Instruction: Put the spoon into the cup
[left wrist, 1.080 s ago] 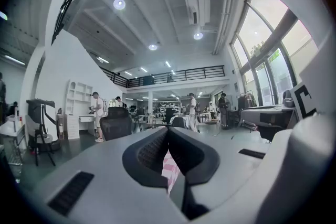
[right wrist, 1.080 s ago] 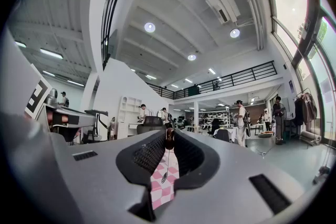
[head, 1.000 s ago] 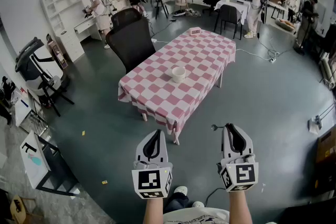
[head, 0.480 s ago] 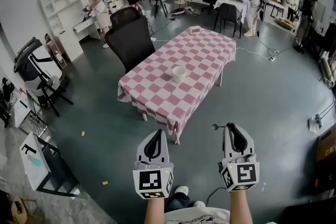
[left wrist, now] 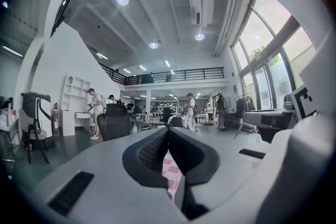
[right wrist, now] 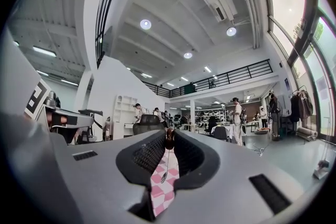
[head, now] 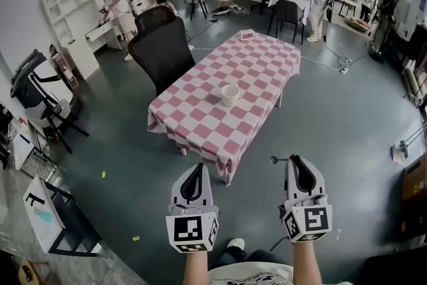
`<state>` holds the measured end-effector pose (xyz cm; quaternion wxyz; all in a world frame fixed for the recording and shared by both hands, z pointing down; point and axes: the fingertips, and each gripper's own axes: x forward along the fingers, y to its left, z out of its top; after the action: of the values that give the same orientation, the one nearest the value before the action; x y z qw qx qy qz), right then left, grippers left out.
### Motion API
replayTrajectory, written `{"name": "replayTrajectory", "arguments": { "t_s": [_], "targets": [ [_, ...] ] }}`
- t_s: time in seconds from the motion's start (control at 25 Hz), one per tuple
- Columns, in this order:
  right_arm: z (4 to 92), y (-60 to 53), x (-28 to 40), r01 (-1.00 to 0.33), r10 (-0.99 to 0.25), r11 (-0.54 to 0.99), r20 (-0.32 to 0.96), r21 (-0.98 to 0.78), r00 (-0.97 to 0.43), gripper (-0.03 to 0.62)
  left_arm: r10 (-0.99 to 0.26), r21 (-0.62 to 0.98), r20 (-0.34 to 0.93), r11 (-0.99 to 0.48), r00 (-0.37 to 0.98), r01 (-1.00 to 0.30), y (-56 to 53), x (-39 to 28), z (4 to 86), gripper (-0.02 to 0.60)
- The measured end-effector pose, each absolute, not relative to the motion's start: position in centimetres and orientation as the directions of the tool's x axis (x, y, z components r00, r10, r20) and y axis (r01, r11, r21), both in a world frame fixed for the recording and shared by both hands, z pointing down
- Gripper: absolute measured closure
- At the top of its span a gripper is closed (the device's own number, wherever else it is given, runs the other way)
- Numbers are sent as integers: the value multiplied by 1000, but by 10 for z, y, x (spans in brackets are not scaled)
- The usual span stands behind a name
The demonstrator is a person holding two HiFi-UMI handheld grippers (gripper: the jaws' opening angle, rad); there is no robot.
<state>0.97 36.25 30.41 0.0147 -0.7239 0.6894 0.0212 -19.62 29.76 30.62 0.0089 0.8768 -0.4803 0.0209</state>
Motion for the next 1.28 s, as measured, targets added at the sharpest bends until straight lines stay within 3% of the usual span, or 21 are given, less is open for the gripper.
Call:
{"name": "replayTrajectory", "arguments": {
  "t_s": [0.6, 1.12, 1.28],
  "targets": [
    [321, 286, 27, -997, -997, -74, -8, 7, 74, 533, -841, 19, 80, -536, 535, -844, 212, -188, 328, 568],
    [337, 150, 78, -1000, -999, 27, -40, 3, -27, 533, -891, -4, 67, -450, 449, -893, 98, -147, 345, 568],
    [309, 94, 124, -997, -996, 78, -45, 4, -78, 533, -910, -5, 66, -410, 409, -912, 53, -102, 318, 568]
  ]
}}
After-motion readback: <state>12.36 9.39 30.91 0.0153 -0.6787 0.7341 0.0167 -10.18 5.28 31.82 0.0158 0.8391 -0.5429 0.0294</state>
